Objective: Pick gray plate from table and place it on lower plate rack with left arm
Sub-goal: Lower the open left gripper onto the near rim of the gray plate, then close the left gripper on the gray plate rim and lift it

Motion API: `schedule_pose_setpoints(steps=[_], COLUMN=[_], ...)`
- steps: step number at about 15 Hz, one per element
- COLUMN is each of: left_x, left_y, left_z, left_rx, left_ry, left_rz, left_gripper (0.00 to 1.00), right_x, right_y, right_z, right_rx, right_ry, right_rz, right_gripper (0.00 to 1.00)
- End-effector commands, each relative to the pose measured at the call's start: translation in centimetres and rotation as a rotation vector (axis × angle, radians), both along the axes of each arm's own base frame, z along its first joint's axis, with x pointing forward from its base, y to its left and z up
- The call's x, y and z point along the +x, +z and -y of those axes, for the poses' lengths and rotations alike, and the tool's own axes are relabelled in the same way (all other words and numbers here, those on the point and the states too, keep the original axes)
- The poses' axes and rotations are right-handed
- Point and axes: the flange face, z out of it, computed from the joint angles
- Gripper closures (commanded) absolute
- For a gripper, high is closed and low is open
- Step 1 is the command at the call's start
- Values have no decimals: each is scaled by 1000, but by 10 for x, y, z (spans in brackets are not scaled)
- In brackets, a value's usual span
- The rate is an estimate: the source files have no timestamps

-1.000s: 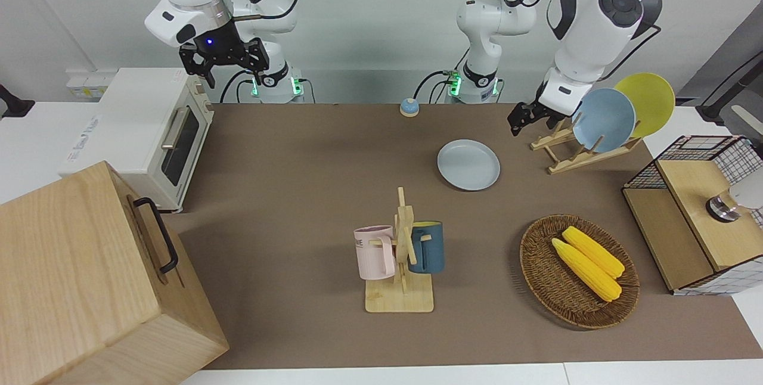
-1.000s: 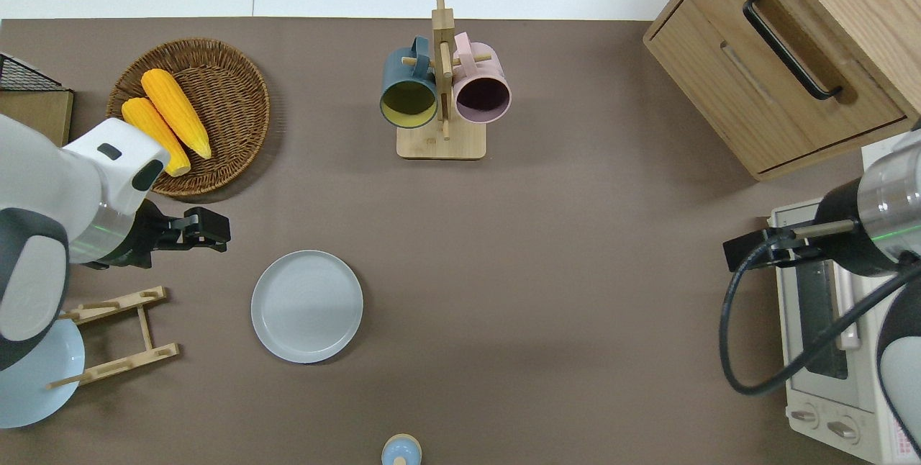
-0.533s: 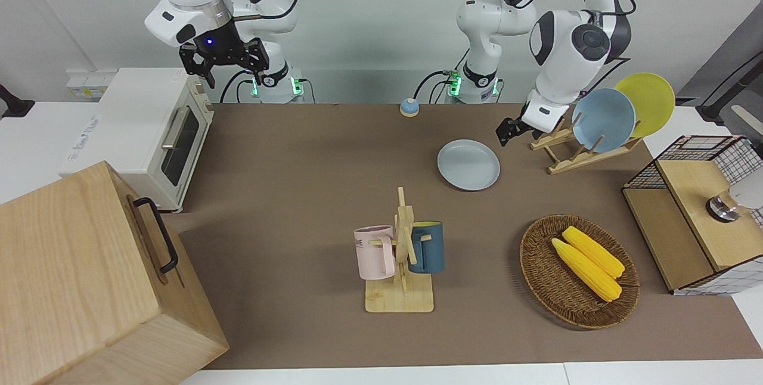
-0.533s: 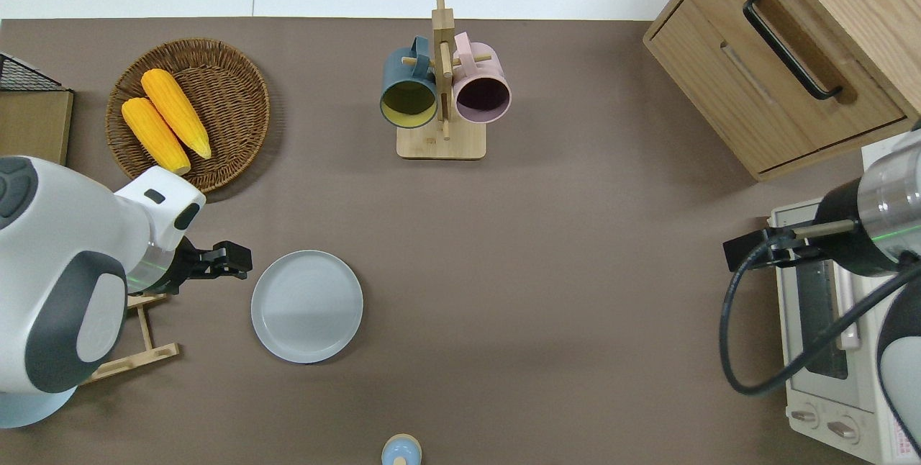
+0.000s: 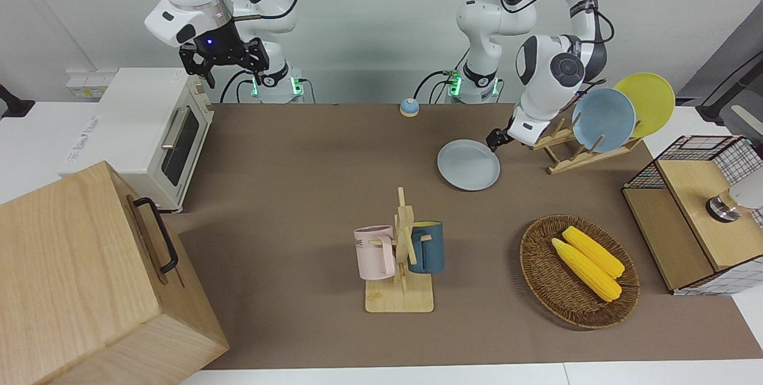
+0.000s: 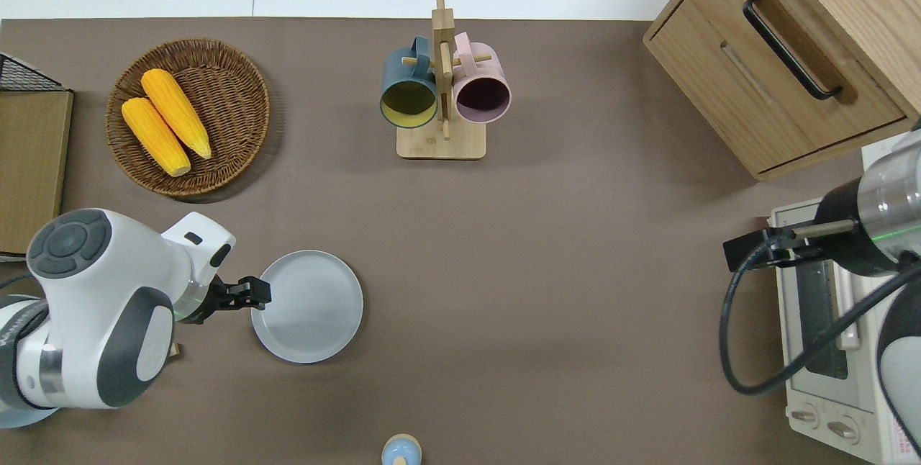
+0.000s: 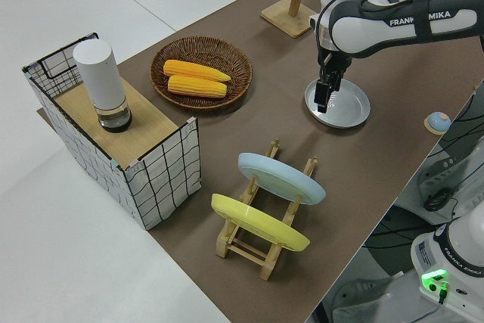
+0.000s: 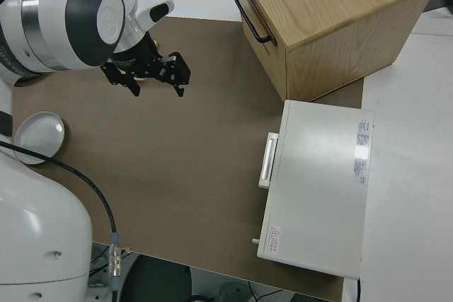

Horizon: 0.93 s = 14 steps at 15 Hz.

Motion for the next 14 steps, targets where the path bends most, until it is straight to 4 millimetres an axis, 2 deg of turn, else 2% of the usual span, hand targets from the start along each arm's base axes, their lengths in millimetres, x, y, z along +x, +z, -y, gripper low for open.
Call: schedule_pose_setpoints(steps=[1, 6, 14], left_x=[-17, -19, -15], left_y=[-33, -60, -78], left_z=[-2, 0, 2], left_rx=[-2, -20, -24], left_ry=[6, 33, 54], left_rz=[-17, -56, -58], left_gripper=[9, 9, 86], right_x=[-3, -3, -3], right_y=[4, 4, 4], right_z=[4, 4, 3], right_rx=[2, 2, 2], right_ry=[-5, -5, -3], right_rz=[-5, -5, -5], right_gripper=[11, 13, 13])
